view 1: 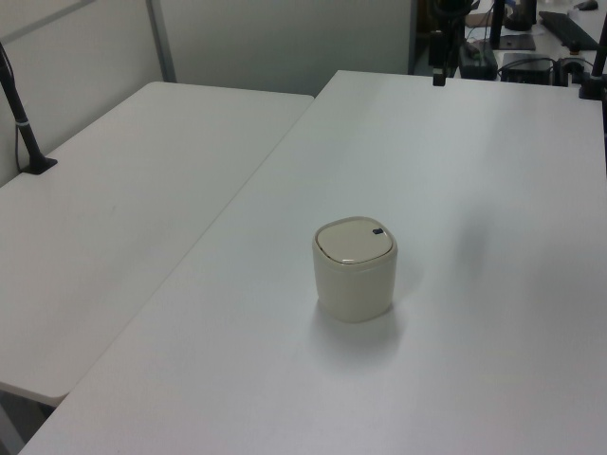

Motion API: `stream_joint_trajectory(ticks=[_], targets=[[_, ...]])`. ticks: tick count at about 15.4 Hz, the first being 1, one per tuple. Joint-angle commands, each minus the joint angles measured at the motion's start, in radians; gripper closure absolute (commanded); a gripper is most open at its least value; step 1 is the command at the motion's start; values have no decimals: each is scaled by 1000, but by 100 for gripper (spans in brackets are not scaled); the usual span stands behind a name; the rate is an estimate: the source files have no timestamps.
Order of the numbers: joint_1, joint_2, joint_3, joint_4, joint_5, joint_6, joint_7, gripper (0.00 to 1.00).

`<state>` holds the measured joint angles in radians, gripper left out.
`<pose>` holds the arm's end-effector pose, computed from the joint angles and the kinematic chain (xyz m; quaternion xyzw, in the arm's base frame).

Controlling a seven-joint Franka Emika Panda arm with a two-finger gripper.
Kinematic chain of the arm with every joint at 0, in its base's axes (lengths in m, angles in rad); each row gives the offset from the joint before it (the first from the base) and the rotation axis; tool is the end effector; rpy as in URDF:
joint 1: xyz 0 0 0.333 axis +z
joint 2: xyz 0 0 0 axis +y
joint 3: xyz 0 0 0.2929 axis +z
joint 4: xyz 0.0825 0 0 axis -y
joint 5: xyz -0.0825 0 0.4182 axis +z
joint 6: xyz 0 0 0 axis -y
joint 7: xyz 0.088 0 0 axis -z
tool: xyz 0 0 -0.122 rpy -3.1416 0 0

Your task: Open the trash bin

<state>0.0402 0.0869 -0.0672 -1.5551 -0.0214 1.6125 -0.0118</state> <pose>0.6147 -0.0177 0.5458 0.9998 -0.0069 -0.0149 0.0133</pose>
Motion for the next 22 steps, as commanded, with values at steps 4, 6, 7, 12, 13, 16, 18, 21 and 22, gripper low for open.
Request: stream_joint_trajectory(ticks=[4,6,7,12,13,16,18,21,22], targets=[[3,4,-2,4,17,-20,-30,0],[1,4,-2,3,18,-16,-49,0],[3,4,-2,3,18,-16,-66,3],[1,5,-2,3,23,-9,-85,63],[1,5,-2,3,24,-9,-85,72],[9,27,3,4,28,21,-108,91],[15,39,12,6,38,44,-189,95],[70,57,24,4,93,90,-348,95],[93,68,26,4,98,115,-381,95]])
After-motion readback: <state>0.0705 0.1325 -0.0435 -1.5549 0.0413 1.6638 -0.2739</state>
